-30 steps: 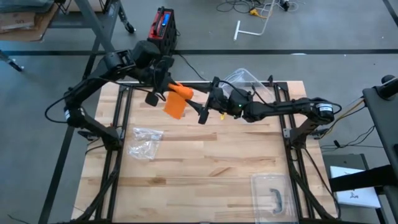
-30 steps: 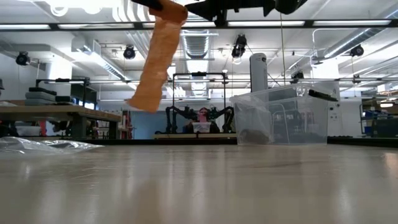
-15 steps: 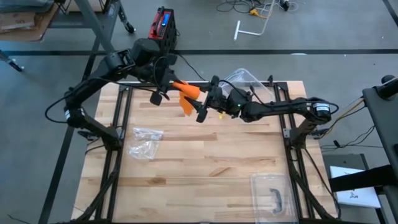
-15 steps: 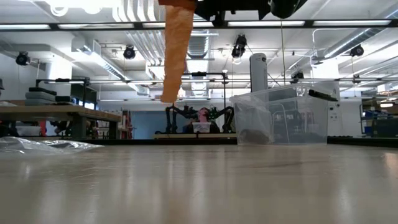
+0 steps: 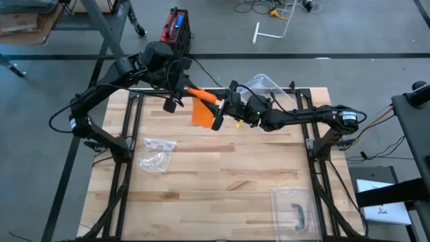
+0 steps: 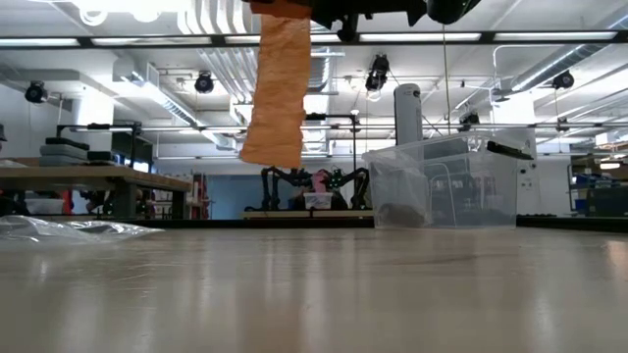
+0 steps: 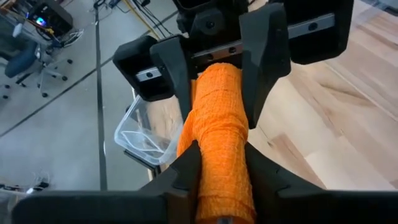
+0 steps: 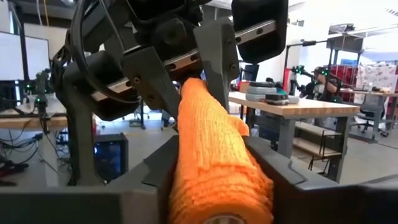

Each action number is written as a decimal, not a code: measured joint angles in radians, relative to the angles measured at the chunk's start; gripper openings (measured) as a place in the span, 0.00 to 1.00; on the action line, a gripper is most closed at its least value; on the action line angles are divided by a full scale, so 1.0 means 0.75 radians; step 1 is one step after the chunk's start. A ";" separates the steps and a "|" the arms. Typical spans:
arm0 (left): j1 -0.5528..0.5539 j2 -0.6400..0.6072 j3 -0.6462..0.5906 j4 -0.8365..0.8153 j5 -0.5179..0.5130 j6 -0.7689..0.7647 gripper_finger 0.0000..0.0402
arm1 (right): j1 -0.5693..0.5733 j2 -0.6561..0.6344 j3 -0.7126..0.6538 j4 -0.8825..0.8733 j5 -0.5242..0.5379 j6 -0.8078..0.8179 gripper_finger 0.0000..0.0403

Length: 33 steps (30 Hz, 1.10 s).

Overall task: Roll bandage
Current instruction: Roll the orange bandage on the table

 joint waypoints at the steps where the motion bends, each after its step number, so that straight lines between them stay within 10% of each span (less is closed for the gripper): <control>1: 0.000 -0.001 0.000 0.004 0.000 -0.014 0.19 | 0.000 -0.001 0.008 -0.017 0.001 0.000 0.36; 8: 0.001 -0.005 0.000 0.006 -0.007 -0.049 0.18 | -0.001 -0.012 0.099 -0.247 0.005 -0.020 0.29; 23: 0.007 -0.026 -0.010 0.103 0.024 -0.231 0.16 | 0.003 -0.169 0.229 -0.702 0.000 -0.177 0.71; 33: 0.016 -0.031 -0.012 0.205 0.195 -0.404 0.16 | 0.003 -0.190 0.226 -0.808 0.001 -0.163 0.56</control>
